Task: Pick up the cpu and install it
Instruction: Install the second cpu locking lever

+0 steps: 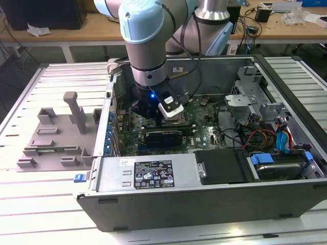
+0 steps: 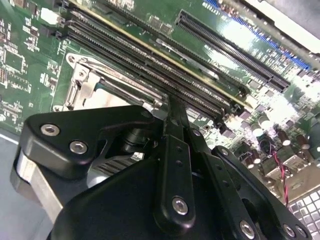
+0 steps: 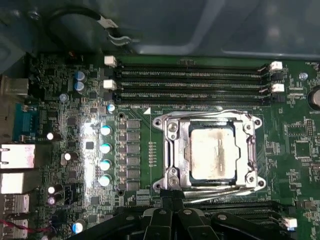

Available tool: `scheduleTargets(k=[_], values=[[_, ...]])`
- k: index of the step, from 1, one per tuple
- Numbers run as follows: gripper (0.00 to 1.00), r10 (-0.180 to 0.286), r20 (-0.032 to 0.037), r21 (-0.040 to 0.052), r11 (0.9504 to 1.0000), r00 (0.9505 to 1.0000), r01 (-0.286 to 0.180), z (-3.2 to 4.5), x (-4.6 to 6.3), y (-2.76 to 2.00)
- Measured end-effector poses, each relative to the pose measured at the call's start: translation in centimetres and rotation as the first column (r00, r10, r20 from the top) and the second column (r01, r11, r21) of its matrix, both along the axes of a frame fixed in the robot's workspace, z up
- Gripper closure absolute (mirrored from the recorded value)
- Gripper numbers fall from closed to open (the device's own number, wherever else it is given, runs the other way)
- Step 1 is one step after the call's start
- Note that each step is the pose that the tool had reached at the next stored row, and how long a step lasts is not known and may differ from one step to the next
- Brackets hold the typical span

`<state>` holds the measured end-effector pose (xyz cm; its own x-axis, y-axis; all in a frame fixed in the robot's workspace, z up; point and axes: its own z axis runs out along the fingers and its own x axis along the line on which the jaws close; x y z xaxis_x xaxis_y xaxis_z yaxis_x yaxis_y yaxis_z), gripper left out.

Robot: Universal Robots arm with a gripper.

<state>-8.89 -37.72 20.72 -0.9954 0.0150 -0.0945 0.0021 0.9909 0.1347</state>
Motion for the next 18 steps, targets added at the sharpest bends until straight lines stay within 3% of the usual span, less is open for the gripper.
scheduleTargets(k=[4,7,8,9,10,14,18], values=[[0.89,0.000,0.0000,0.0113,0.9999,1.0000,0.000,-0.29,-0.1,-0.50],[0.89,0.000,0.0001,0.0258,0.9997,1.0000,0.000,-0.37,-0.1,-0.84],[0.89,0.000,0.0000,0.0331,0.9995,1.0000,0.000,-0.38,-0.1,-0.91],[0.89,0.000,0.0000,0.0512,0.9987,1.0000,0.000,-0.43,-0.1,-0.94],[0.89,0.000,0.0000,0.0623,0.9981,1.0000,0.000,-0.50,-0.1,-0.96],[0.89,0.000,0.0006,0.0782,0.9969,1.0000,0.000,-0.92,-0.1,-1.09],[0.89,-0.001,0.0000,0.0867,0.9962,1.0000,0.001,-1.03,-0.2,-1.18]])
